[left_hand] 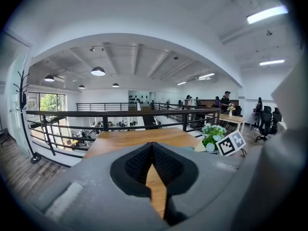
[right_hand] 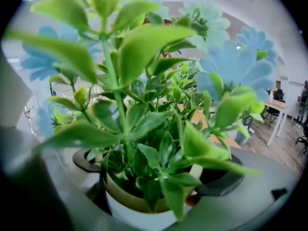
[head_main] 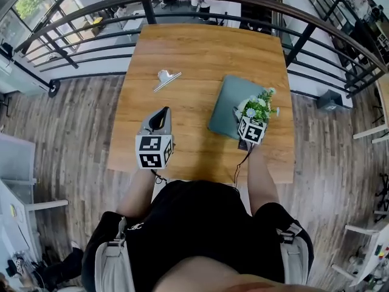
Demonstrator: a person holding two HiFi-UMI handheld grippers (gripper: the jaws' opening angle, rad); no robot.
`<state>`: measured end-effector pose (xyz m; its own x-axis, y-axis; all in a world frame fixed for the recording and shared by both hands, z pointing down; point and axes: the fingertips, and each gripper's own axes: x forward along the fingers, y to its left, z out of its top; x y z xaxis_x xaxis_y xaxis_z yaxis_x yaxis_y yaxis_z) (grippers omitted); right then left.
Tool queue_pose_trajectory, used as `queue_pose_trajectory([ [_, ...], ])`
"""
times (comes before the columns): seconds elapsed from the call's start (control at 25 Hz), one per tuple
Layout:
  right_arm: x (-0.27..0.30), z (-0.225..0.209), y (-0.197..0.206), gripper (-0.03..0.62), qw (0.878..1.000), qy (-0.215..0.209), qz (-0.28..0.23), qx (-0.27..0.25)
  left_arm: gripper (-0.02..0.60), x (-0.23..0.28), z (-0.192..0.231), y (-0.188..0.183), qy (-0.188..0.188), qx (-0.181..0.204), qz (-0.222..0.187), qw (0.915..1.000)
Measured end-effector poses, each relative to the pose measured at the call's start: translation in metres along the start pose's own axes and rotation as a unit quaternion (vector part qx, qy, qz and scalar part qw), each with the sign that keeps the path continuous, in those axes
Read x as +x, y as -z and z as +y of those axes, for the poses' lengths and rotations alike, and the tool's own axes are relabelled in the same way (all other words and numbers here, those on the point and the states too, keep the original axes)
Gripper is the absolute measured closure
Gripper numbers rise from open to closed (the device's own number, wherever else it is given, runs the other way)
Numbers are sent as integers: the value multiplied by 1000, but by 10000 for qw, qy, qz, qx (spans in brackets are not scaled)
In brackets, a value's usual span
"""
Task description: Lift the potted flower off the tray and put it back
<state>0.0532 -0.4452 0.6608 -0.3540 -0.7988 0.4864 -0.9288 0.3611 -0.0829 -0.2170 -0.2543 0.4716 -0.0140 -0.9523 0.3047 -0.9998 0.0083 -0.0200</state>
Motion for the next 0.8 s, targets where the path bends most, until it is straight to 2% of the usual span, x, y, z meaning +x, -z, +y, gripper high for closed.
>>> queue_pose_trajectory([
  [0.28,-74,6,-100,14,9953,36,-926,-273,566,16,-26,-1,505,-107,-114,9986],
  [0.44,-118,5,-143,14,9899,125,-1363,-377,566,25,-49,-8,872,-70,-183,9960],
  [0.6,-161,-5,-159,15,9849,310,-1649,-422,566,30,-74,-14,1173,-25,-230,9928],
  [0.8,-203,-8,-148,16,9832,410,-1738,-369,566,33,-100,-14,1446,29,-201,9893],
])
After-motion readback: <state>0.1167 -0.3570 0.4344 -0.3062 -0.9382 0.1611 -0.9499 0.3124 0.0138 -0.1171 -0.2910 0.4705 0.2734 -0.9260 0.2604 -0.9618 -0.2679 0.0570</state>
